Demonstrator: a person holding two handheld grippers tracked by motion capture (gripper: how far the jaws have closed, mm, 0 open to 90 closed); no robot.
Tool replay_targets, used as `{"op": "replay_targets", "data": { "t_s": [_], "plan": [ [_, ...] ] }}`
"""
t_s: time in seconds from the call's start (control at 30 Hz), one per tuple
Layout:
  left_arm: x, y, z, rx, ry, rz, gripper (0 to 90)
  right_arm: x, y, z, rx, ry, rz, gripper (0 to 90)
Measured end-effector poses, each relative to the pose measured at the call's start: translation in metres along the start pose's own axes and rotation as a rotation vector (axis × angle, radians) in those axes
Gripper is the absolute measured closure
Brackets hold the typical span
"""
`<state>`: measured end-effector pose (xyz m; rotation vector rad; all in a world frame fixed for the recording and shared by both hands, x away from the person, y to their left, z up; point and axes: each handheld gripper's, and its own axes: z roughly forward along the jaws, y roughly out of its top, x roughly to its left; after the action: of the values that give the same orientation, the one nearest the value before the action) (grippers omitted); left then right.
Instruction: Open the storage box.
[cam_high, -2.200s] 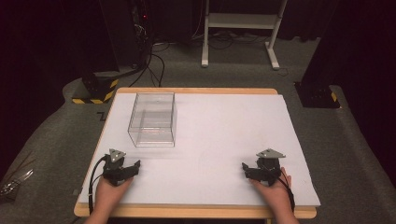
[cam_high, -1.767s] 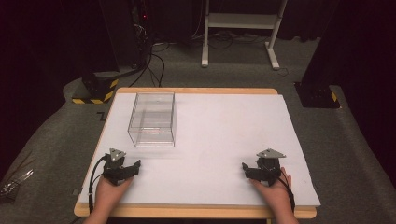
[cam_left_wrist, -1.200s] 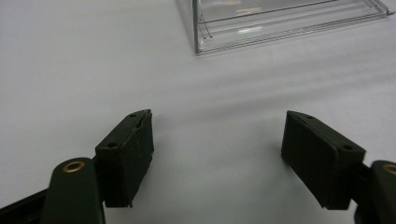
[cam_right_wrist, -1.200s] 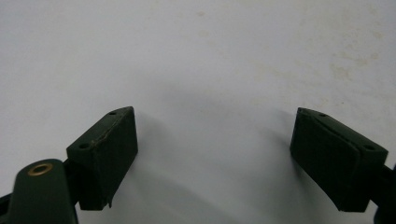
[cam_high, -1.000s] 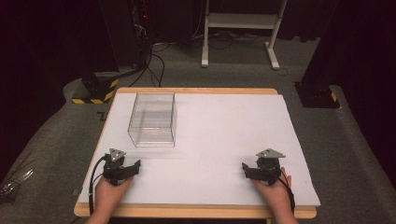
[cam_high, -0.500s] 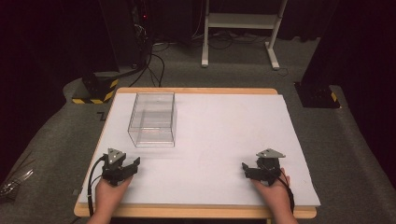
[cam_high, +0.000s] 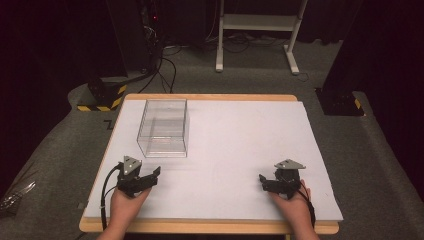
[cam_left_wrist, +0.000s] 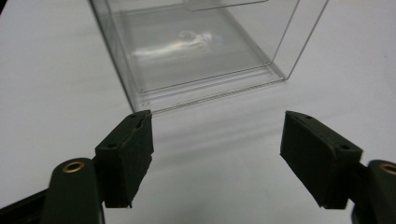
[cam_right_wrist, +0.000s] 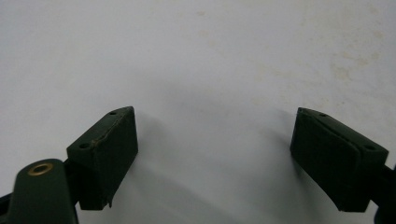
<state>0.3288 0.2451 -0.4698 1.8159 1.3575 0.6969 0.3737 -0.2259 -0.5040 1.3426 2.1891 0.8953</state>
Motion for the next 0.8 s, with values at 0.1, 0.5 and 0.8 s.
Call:
{"op": "replay_targets", "data": {
  "t_s": [0.1, 0.5, 0.8],
  "plan": [
    [-0.005, 0.006, 0.002, -0.001, 0.004, 0.019, 24.7, 0.0, 0.0, 0.0, 0.0, 0.0, 0.0, 14.7],
    [-0.011, 0.029, 0.026, -0.019, 0.053, -0.036, 23.2, 0.0, 0.0, 0.0, 0.0, 0.002, 0.003, 14.7],
    [-0.014, 0.044, 0.038, -0.03, 0.091, -0.06, 21.1, 0.0, 0.0, 0.0, 0.0, 0.003, 0.003, 14.8]
  ]
}}
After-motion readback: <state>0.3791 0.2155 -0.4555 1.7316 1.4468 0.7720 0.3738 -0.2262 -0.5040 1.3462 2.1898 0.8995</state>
